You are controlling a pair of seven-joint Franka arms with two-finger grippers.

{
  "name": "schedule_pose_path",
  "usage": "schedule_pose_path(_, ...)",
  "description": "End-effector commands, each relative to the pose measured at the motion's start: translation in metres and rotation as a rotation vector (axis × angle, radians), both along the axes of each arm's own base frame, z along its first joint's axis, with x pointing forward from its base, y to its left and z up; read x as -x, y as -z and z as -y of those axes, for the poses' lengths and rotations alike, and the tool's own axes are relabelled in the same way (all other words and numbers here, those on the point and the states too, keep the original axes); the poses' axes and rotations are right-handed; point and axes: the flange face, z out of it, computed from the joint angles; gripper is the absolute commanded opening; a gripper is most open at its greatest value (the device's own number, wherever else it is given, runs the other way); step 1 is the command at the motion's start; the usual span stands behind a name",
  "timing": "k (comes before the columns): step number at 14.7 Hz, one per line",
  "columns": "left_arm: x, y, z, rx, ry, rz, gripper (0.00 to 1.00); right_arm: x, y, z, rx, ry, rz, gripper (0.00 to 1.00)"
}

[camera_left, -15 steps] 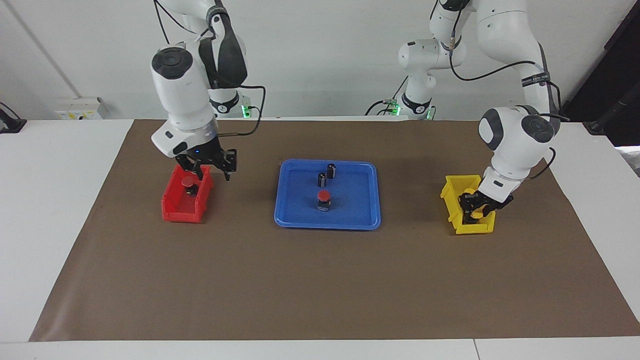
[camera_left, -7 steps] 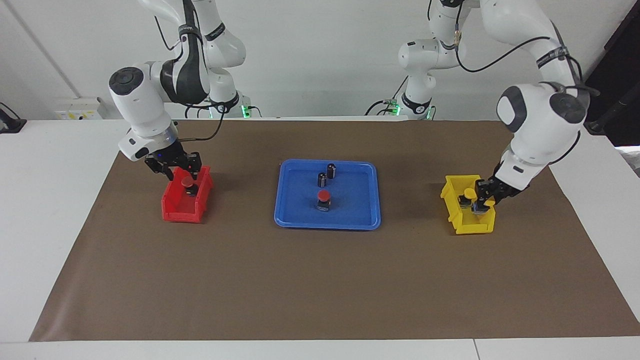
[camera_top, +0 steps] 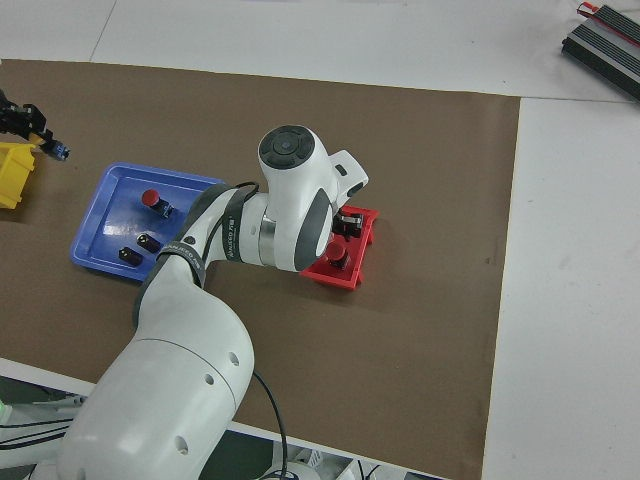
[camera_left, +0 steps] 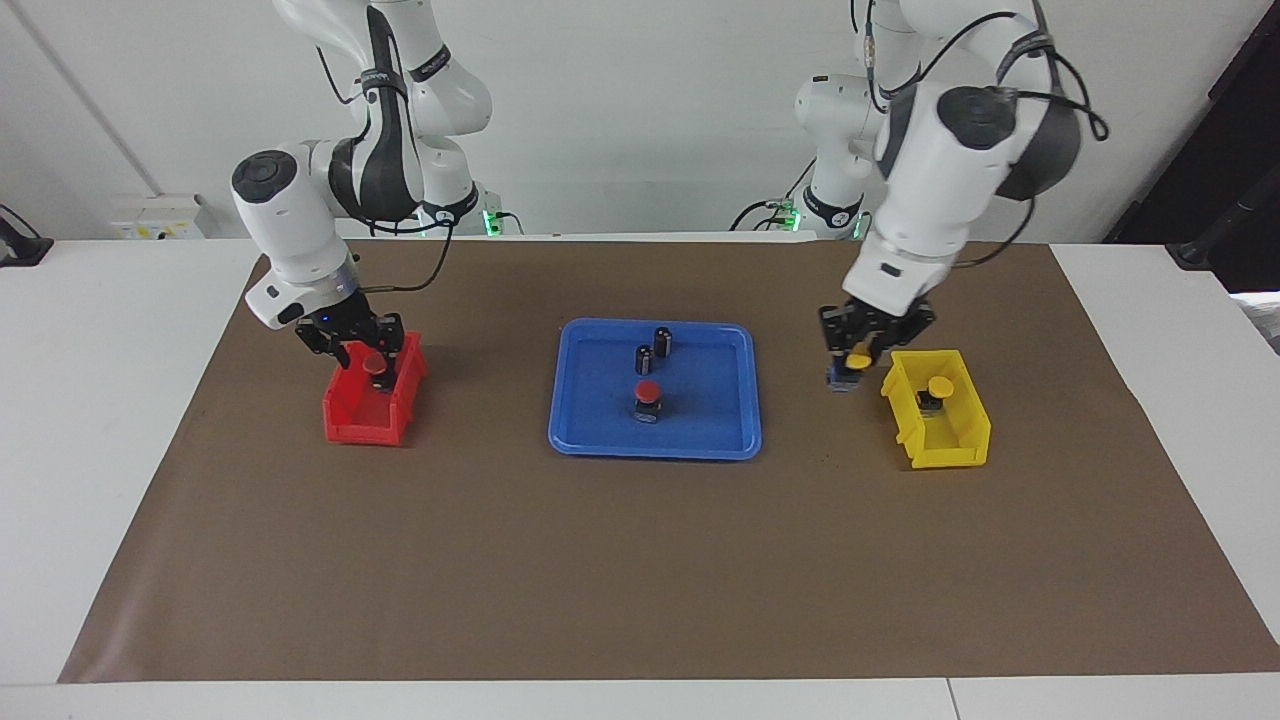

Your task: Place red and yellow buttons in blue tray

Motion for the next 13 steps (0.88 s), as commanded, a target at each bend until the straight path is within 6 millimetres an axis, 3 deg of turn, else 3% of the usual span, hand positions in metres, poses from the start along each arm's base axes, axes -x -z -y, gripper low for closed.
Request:
schedule_pose_path(1,0.013,0.046,0.016,0.041,-0.054,0.017,0.02,0.005,0.008,0.003,-0.011,-0.021,0.014,0.70)
schedule_pose_path(2,0.015,0.063,0.027,0.037,-0.063,0.002,0.02,0.006,0.012,0.007,-0.011,-0.026,0.006,0.70)
schedule_pose_path(4,0.020,0.077,0.042,0.054,-0.085,0.013,0.02,0.004,0.021,0.018,-0.009,-0.031,0.005,0.70)
schedule_pose_path(10,0.035,0.122,0.075,0.038,-0.087,-0.020,0.06,0.013,0.030,0.015,-0.011,-0.035,-0.010,0.68)
schedule_pose_path(12,0.040,0.124,0.080,0.033,-0.079,-0.027,0.17,0.016,0.032,0.012,-0.011,-0.040,-0.016,0.67)
schedule_pose_path(13,0.040,0.124,0.079,0.030,-0.081,-0.029,0.38,0.016,0.033,0.012,-0.011,-0.040,-0.016,0.66)
